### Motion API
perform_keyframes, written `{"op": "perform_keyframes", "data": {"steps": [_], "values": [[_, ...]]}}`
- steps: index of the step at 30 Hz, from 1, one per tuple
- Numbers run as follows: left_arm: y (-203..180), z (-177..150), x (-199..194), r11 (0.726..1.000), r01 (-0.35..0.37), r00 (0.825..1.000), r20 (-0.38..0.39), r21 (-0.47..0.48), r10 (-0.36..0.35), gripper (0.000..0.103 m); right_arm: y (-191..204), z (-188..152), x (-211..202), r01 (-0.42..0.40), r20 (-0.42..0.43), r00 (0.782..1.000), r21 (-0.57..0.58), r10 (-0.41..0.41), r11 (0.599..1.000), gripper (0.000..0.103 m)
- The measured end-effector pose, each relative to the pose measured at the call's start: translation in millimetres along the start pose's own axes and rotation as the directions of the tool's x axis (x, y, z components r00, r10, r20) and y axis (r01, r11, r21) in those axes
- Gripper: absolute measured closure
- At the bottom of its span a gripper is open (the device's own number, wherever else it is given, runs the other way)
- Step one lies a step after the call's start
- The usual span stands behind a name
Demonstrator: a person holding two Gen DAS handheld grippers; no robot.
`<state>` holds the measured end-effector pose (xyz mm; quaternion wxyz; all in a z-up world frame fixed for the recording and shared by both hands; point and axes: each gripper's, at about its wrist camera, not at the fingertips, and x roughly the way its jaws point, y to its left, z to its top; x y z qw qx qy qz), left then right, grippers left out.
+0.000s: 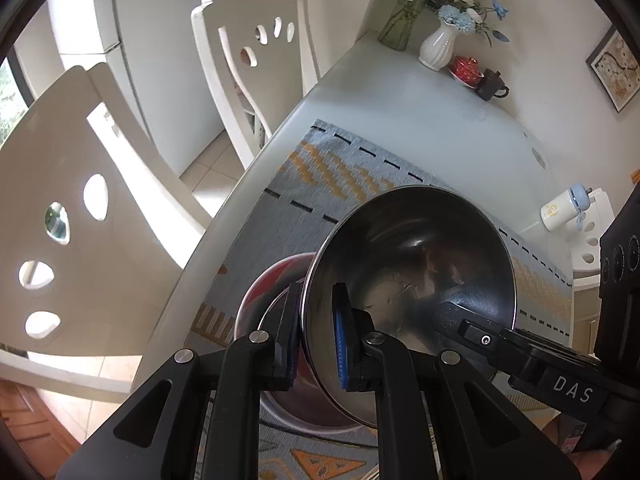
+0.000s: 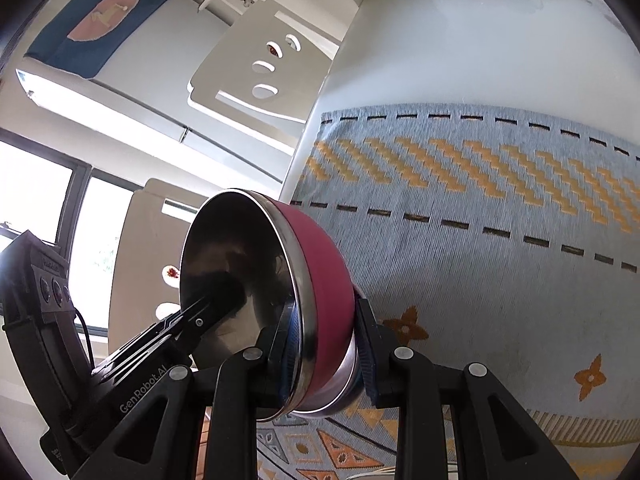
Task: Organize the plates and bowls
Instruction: 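Lift the pink-bottomed steel bowl and lower it into the blue steel bowl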
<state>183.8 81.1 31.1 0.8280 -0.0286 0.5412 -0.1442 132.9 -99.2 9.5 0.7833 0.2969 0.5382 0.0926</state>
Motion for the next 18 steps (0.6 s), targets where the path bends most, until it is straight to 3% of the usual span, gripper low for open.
{"op": "perform_keyframes", "data": {"steps": [18], "values": [[22,-23,14,0.998,0.003,0.999,-0.048,-0.055,-0.006,0.092,4,-15,24,0.027,-0.075,0.997,-0.018,-0.028,0.999,0.076]]}}
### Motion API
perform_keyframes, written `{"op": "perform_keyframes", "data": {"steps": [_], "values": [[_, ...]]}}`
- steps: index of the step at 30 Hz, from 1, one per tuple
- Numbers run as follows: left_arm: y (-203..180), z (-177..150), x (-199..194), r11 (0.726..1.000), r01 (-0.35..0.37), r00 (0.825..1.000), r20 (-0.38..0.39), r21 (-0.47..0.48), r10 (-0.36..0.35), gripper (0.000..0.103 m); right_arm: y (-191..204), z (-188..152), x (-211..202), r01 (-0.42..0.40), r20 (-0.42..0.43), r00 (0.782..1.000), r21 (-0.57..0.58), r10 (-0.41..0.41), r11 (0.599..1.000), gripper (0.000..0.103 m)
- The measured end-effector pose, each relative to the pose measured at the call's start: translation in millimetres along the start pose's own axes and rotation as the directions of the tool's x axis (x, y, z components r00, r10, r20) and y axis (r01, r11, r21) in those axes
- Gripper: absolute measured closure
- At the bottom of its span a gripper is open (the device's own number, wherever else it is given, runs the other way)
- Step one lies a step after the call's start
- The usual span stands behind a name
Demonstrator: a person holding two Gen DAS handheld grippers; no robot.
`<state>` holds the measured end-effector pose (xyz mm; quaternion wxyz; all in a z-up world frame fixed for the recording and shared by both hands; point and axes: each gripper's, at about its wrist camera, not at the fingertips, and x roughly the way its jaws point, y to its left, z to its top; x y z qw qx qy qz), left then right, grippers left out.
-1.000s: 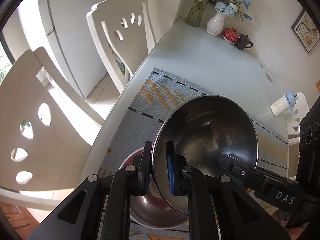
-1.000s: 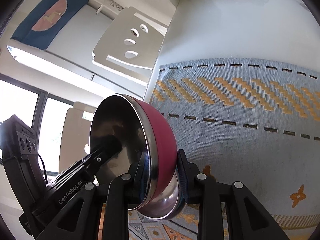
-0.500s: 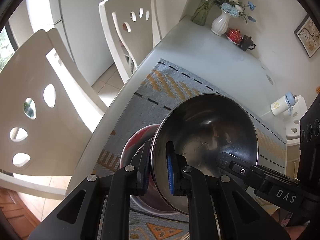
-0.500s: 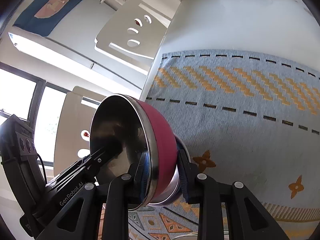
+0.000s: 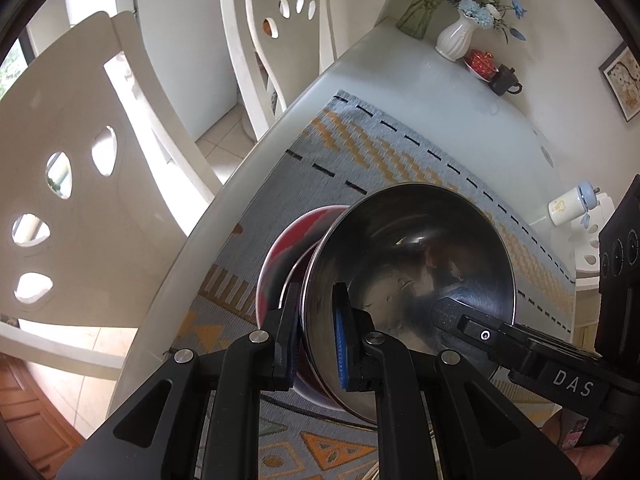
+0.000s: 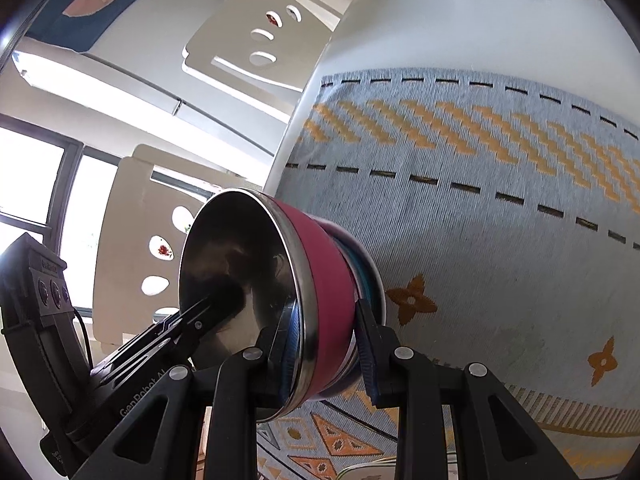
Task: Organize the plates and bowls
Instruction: 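Lift the pink-bottomed steel bowl and lower it into the blue steel bowl, then grip the rims of the three nested bowls with both grippers and lift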
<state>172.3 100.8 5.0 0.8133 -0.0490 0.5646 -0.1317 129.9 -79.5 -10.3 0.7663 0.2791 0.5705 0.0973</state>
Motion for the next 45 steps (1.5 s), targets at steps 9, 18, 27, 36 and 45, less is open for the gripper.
{"op": "perform_keyframes", "data": {"steps": [9,18,27,36,45], "values": [[3,-5,3,1.000,-0.018,1.000,0.003,0.003,0.018,0.091,3,0,7,0.010,-0.011,1.000,-0.003,-0.010,1.000,0.075],[2,-6,-1,0.999,-0.031,0.999,0.009,0.028,0.031,0.090,5,0,8,0.018,-0.016,1.000,-0.003,-0.018,1.000,0.075],[9,-7,-2,1.000,-0.027,1.000,0.011,0.010,0.027,0.090,5,0,9,0.032,-0.013,0.999,-0.004,-0.032,0.999,0.075],[9,-6,-1,0.999,-0.034,0.999,0.002,0.016,0.034,0.090,2,2,1,0.018,-0.006,1.000,0.012,-0.018,1.000,0.075],[10,-4,-3,0.999,-0.029,1.000,0.006,0.016,0.029,0.081,0,3,-5,0.017,0.001,1.000,0.011,-0.017,1.000,0.075]]}}
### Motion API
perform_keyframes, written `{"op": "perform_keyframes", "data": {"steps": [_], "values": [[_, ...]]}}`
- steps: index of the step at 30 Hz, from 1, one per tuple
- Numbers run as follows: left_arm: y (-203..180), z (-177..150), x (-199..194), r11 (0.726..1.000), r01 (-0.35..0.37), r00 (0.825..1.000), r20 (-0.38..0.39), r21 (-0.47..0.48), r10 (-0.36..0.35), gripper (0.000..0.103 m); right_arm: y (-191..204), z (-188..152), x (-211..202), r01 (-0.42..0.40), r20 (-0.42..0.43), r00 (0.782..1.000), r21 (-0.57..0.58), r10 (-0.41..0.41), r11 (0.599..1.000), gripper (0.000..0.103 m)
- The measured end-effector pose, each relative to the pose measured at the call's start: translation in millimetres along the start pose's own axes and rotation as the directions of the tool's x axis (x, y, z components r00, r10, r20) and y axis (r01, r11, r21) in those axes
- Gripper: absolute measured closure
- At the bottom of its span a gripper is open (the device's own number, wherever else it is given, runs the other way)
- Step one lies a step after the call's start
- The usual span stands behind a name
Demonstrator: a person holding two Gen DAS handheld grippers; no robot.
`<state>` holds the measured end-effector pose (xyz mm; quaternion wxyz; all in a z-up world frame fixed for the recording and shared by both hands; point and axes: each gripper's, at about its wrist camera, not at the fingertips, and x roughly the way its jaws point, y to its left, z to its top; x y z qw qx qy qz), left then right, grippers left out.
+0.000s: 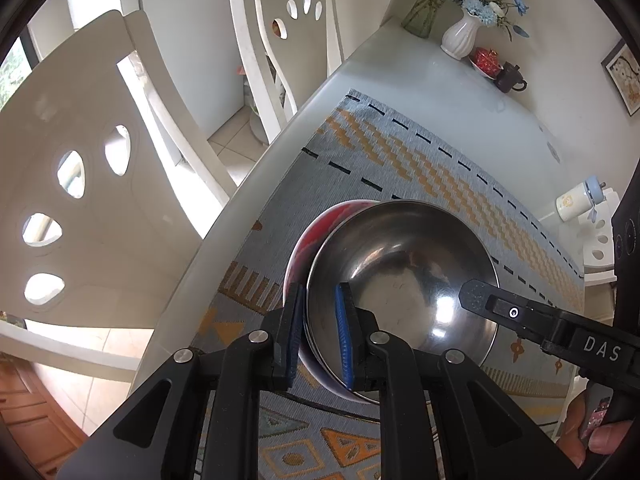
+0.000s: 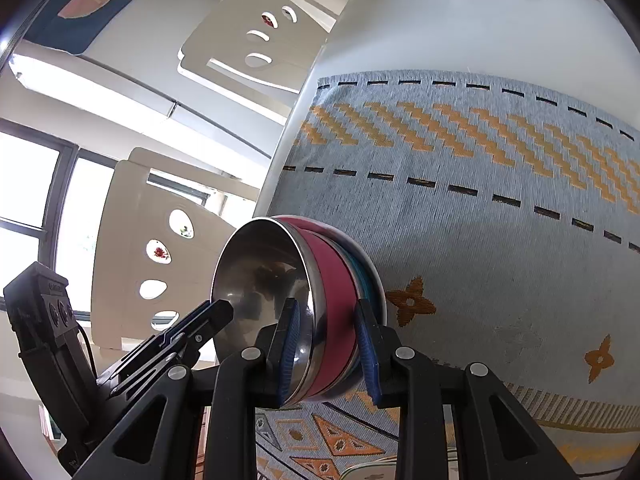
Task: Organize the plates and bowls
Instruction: 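Grip the rims of the three nested bowls with both grippers and lift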
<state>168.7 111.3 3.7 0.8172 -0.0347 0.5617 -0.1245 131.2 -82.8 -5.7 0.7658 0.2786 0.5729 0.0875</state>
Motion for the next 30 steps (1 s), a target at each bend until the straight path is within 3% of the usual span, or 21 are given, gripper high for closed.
{"op": "perform_keyframes", "data": {"steps": [6,8,9,10,11,13,15,27,30], "values": [[1,1,-3,1.000,0.004,1.000,0.004,-0.002,-0.004,0.079,-2,1,1,0.025,-0.010,1.000,0.001,-0.025,1.000,0.075],[2,2,-3,1.000,0.001,1.000,-0.002,-0.002,-0.001,0.077,-3,2,-6,0.003,0.029,1.000,0.016,-0.003,1.000,0.075],[3,3,-2,1.000,-0.004,1.000,-0.007,-0.004,0.004,0.075,-4,4,-10,-0.009,0.049,0.999,0.022,0.008,1.000,0.071],[4,3,-3,1.000,-0.012,1.000,-0.010,-0.007,0.012,0.074,-5,5,-13,-0.016,0.068,0.998,0.031,0.014,0.999,0.057],[6,4,-4,1.000,-0.015,1.000,-0.009,-0.010,0.015,0.073,-5,7,-16,-0.018,0.083,0.996,0.038,0.015,0.999,0.050],[10,5,-5,1.000,-0.021,1.000,-0.006,-0.019,0.021,0.061,-4,10,-23,-0.025,0.126,0.992,0.034,0.020,0.999,0.045],[15,7,-6,0.999,-0.021,1.000,0.000,-0.032,0.021,0.035,-2,12,-25,-0.038,0.130,0.991,0.035,0.033,0.999,0.045],[31,7,19,0.997,0.018,0.999,-0.042,-0.071,-0.021,0.035,-6,6,18,-0.056,0.025,0.998,0.066,0.054,0.996,0.043],[30,7,27,0.997,0.037,0.998,-0.051,-0.074,-0.041,0.035,-10,5,18,-0.084,0.053,0.995,0.075,0.080,0.994,0.041]]}}
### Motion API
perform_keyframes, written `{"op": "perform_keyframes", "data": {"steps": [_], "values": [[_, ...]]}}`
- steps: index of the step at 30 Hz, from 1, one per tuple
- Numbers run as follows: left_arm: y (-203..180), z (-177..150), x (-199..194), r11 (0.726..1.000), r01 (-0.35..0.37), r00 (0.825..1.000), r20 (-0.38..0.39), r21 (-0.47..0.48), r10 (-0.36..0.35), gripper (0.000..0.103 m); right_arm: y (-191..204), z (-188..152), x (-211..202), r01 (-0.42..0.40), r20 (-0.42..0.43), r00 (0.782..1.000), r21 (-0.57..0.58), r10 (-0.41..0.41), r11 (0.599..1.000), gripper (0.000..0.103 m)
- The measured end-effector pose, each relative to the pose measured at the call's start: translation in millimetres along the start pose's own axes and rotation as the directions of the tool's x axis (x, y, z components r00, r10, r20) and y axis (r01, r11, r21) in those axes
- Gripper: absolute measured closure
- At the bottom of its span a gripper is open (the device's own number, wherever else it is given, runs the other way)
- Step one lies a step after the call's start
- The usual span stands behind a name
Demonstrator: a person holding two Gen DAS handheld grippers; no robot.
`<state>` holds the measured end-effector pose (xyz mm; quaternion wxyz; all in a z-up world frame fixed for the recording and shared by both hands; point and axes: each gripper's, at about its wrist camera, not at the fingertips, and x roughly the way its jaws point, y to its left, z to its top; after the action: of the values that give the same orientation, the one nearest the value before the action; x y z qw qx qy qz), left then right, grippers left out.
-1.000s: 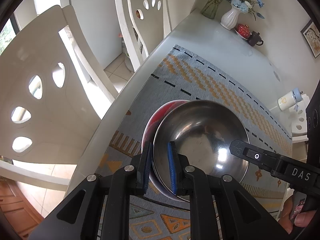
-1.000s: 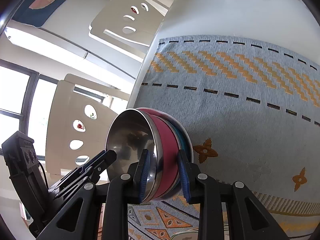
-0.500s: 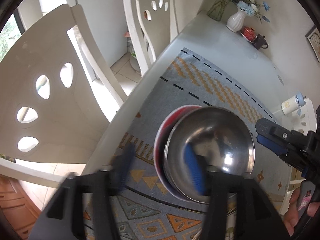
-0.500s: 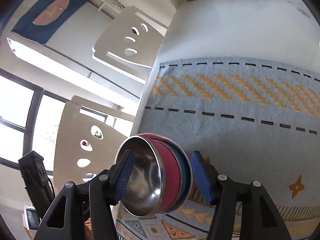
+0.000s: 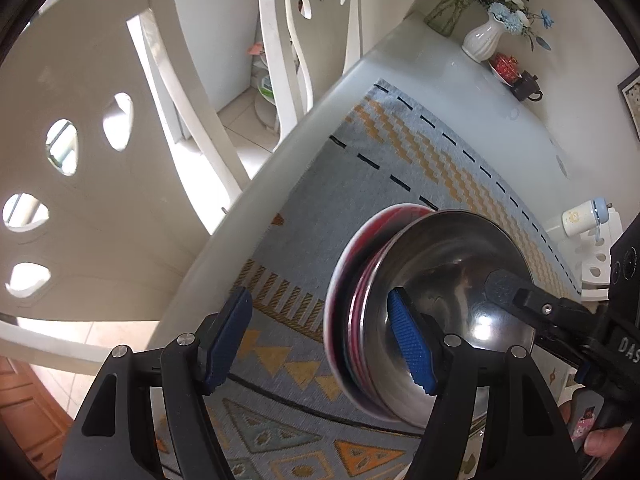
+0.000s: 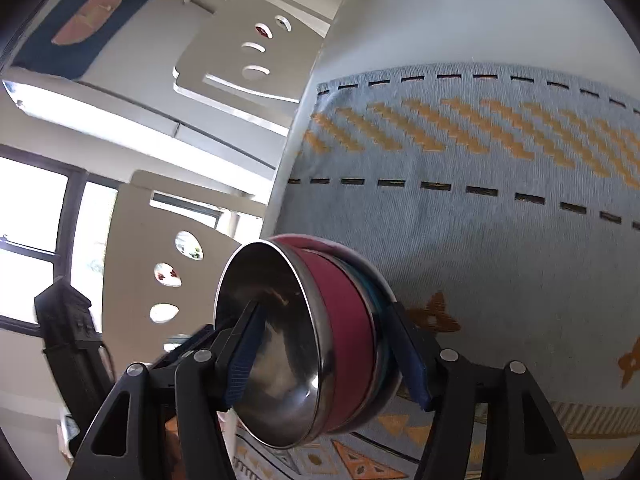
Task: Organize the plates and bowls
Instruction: 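Grip the rims of the three nested bowls with both grippers and lift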
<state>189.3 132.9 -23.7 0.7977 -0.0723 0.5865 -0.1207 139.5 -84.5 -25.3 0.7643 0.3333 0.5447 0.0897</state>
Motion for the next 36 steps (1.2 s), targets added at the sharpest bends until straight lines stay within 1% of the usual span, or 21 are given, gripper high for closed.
{"op": "perform_keyframes", "data": {"steps": [3,5,10,11,13,14,16,18,20,21,23,26,29,32,33,34,36], "values": [[-3,0,4,1.000,0.014,1.000,-0.007,0.005,-0.014,0.036,-5,1,0,-0.026,0.008,1.000,0.027,0.026,0.999,0.041],[-6,0,7,1.000,0.019,1.000,-0.012,0.013,-0.019,0.036,-7,1,-2,-0.028,0.016,0.999,0.037,0.028,0.999,0.041],[-8,1,14,0.999,0.026,0.999,-0.025,0.020,-0.025,0.037,-6,-2,-13,-0.003,0.040,0.999,0.036,0.001,0.999,0.041],[-8,1,15,1.000,0.024,0.999,-0.028,0.018,-0.023,0.037,-7,-2,-12,0.016,0.041,0.999,0.030,-0.017,0.999,0.041],[-6,2,18,1.000,0.028,0.999,-0.035,0.011,-0.027,0.037,-11,-1,-3,0.051,0.018,0.999,0.037,-0.052,0.998,0.041],[-6,2,19,0.999,0.030,0.999,-0.036,0.010,-0.030,0.037,-15,-1,3,0.052,-0.002,0.999,0.053,-0.052,0.997,0.041],[-7,2,21,1.000,0.027,0.999,-0.039,0.014,-0.027,0.038,-26,-3,14,0.007,-0.023,1.000,0.097,-0.005,0.995,0.041],[-7,3,23,0.999,0.029,0.999,-0.044,0.017,-0.028,0.042,-33,-5,22,-0.001,-0.036,0.999,0.126,0.006,0.992,0.041],[-6,3,25,0.999,0.049,0.997,-0.052,0.009,-0.048,0.043,-38,-5,29,-0.001,-0.050,0.999,0.149,0.009,0.989,0.041],[-6,3,25,0.998,0.061,0.997,-0.054,0.001,-0.061,0.044,-40,-6,32,-0.028,-0.051,0.998,0.165,0.037,0.986,0.041],[-8,3,25,0.998,0.070,0.996,-0.051,0.009,-0.069,0.047,-43,-7,36,-0.052,-0.054,0.997,0.182,0.063,0.982,0.041],[-11,3,24,0.997,0.079,0.996,-0.050,0.025,-0.077,0.053,-42,-7,38,-0.062,-0.047,0.996,0.187,0.072,0.980,0.041],[-14,4,24,0.995,0.093,0.995,-0.050,0.036,-0.091,0.059,-43,-8,38,-0.073,-0.043,0.996,0.199,0.083,0.977,0.044],[-15,5,24,0.993,0.113,0.993,-0.049,0.036,-0.111,0.064,-43,-9,37,-0.068,-0.036,0.996,0.199,0.077,0.978,0.046],[-15,5,24,0.993,0.112,0.993,-0.050,0.038,-0.110,0.064,-43,-10,37,-0.061,-0.033,0.997,0.195,0.069,0.979,0.050],[-15,5,24,0.993,0.114,0.992,-0.051,0.039,-0.112,0.064,-43,-10,37,-0.054,-0.032,0.998,0.192,0.061,0.980,0.050],[-15,5,24,0.992,0.120,0.992,-0.051,0.038,-0.118,0.064,-45,-11,36,-0.064,-0.024,0.997,0.196,0.070,0.979,0.051]]}}
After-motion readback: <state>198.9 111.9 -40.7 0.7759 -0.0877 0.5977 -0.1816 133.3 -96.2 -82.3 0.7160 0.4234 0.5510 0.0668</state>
